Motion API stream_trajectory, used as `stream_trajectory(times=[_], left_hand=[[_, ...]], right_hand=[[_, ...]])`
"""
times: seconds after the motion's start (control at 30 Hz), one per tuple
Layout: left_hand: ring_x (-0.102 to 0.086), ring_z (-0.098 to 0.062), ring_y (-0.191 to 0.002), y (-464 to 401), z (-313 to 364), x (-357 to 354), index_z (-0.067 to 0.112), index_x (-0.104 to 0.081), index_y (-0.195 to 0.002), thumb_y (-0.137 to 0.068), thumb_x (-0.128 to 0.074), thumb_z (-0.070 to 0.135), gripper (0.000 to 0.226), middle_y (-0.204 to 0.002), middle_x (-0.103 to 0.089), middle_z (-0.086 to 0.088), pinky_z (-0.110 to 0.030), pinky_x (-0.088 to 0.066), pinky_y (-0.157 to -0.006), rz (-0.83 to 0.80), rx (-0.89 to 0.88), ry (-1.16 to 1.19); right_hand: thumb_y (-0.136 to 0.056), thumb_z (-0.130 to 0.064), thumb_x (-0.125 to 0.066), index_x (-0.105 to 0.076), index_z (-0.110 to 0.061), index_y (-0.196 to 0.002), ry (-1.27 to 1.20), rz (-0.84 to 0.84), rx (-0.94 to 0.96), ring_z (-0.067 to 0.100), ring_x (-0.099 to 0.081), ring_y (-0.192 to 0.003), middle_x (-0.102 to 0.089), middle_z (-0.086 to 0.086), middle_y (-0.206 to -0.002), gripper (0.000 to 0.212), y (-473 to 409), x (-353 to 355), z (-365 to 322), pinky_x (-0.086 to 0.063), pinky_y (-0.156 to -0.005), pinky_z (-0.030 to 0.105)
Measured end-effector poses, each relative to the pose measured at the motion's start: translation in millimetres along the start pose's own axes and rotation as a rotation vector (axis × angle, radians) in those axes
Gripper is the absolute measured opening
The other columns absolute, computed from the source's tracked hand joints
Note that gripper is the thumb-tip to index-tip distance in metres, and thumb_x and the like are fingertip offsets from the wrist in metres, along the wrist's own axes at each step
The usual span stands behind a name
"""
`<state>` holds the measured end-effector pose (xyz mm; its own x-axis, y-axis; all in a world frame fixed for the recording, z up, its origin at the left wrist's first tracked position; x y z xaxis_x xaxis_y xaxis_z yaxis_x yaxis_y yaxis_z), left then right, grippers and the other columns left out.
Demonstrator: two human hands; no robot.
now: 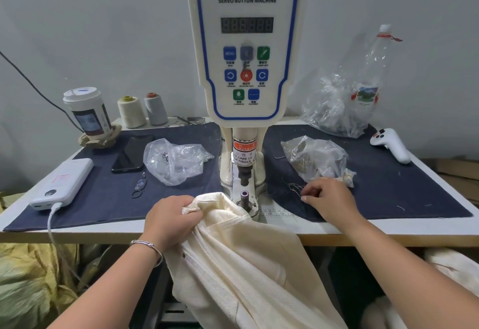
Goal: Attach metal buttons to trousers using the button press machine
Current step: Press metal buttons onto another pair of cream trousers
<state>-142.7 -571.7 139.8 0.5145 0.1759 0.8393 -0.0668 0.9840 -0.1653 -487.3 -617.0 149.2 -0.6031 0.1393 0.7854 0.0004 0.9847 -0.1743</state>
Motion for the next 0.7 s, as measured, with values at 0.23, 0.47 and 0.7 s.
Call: stream_trajectory(times=[0.23, 0.47, 0.7], left_hand=[[-0.044, -0.017, -0.056, -0.2, 2.0, 0.4, 0.016, -0.045, -0.057, -0.066, -0.044, 0.047, 0.032, -0.051, -0.048, 0.005, -0.032, -0.032, -0.053, -0.006, -0.005, 0.005], [-0.046, -0.019, -0.057, 0.1, 1.2, 1.1, 0.014, -0.047, -0.059, -0.066, -0.044, 0.048, 0.035, -0.052, -0.050, 0.002, -0.032, -0.033, -0.053, 0.010, -0.010, -0.008], [-0.043, -0.015, -0.054, -0.9, 1.1, -0.1, 0.018, -0.044, -0.055, -0.066, -0.045, 0.047, 0.031, -0.050, -0.047, 0.005, -0.031, -0.032, -0.052, 0.008, -0.010, -0.002]], right_hand=[[-0.079, -0.007, -0.076, -0.078, -0.015, -0.085, 0.380, 0.130, 0.486, 0.023, -0.064, -0.071, -0.066, 0.002, -0.082, 0.010, 20.1, 7.5, -37.3, -0.045, -0.051, 0.027], [-0.077, -0.002, -0.076, -0.077, -0.011, -0.082, 0.201, 0.156, 0.408, 0.017, -0.062, -0.069, -0.068, -0.001, -0.082, 0.010, 21.0, 19.1, -25.8, -0.044, -0.060, 0.021], [-0.079, -0.016, -0.079, -0.076, -0.020, -0.088, -0.220, -0.047, -0.033, 0.010, -0.056, -0.075, -0.064, -0.006, -0.088, 0.010, 0.6, 5.4, 9.4, -0.043, -0.065, 0.019]])
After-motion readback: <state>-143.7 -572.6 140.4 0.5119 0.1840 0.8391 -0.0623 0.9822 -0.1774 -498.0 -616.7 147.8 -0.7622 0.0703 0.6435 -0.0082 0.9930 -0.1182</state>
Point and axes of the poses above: each hand's wrist, its own y-axis away from the middle knuckle, its own x-axis out of the back of the hand, z = x × y, the point moved 9 cm from there along -y, towards the middle knuckle
